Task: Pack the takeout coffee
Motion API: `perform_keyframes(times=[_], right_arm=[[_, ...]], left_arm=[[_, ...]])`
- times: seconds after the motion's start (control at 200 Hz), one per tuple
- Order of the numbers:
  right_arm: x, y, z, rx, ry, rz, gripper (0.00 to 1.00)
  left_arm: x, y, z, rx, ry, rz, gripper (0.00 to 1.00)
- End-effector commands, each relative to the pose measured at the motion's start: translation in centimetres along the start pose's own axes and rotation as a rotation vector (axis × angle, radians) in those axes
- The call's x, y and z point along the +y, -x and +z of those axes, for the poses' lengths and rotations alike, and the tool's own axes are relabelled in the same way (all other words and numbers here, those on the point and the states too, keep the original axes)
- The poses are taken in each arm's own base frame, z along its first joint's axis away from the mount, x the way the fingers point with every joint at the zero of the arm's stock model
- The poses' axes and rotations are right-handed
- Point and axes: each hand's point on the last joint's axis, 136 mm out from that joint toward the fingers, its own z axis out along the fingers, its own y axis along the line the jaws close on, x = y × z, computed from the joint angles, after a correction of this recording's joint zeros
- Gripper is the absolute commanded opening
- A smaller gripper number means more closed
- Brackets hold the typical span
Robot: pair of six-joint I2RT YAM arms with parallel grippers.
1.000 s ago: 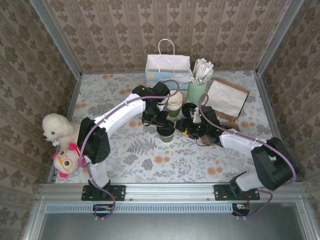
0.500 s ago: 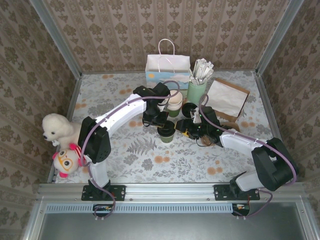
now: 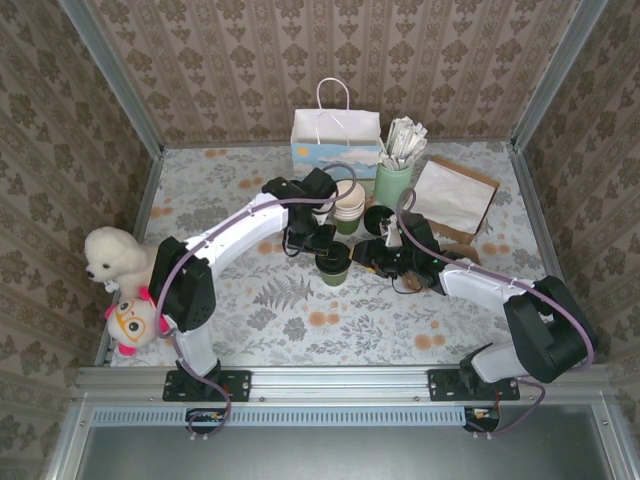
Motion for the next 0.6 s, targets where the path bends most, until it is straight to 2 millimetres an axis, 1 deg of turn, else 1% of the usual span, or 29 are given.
perform_keyframes(times=[0.0,0.045,0.115,0.185,0.215,0.25,0.315,0.385,0.45,0.49,0.5,0.525,0.56,0.595], right_arm=[[-8.0,-4.2,0.1,0.082,-0.266,0.077,0.44],[-9.7,-5.1,-0.1,0.092,-0.318,0.085,0.43],[-11.6,-6.2,-0.2,0.106,-0.363,0.092,0.43],[-12.7,-6.8,-0.1,0.116,-0.386,0.098,0.43],[-12.5,-6.8,0.0,0.12,-0.38,0.094,0.43],[-11.8,-6.5,0.2,0.122,-0.36,0.083,0.44],[-9.7,-5.4,0.4,0.107,-0.311,0.048,0.45],[-6.7,-4.0,0.2,0.085,-0.233,0.001,0.49],[-3.2,-2.7,-0.2,0.075,-0.134,-0.036,0.54],[-1.7,-2.2,-0.3,0.084,-0.079,-0.037,0.58],[-0.6,-1.8,-0.8,0.071,-0.051,-0.047,0.58],[0.5,-1.2,-1.3,0.062,-0.016,-0.047,0.6],[1.6,-0.5,-1.8,0.054,0.02,-0.042,0.61],[2.2,0.2,-2.2,0.046,0.04,-0.038,0.63]], left_arm=[[1.5,-4.7,4.1,0.176,0.049,-0.052,0.0],[2.1,-6.0,5.0,0.188,0.06,-0.067,0.0],[3.3,-8.2,6.9,0.205,0.08,-0.098,0.0],[4.4,-9.8,8.7,0.218,0.087,-0.13,0.0],[4.8,-10.0,9.0,0.225,0.094,-0.137,0.0],[5.0,-9.8,8.9,0.234,0.105,-0.137,0.0],[4.8,-8.5,7.9,0.211,0.125,-0.097,0.0],[4.3,-6.7,6.5,0.174,0.13,-0.059,0.0],[3.7,-5.4,5.2,0.145,0.122,-0.012,0.0],[3.5,-4.7,4.4,0.131,0.12,0.029,0.0],[3.4,-4.6,4.3,0.129,0.119,0.038,0.0],[3.3,-4.2,3.8,0.121,0.119,0.069,0.0],[3.1,-3.5,3.3,0.107,0.114,0.109,0.0],[2.9,-3.1,2.8,0.1,0.106,0.148,0.0]])
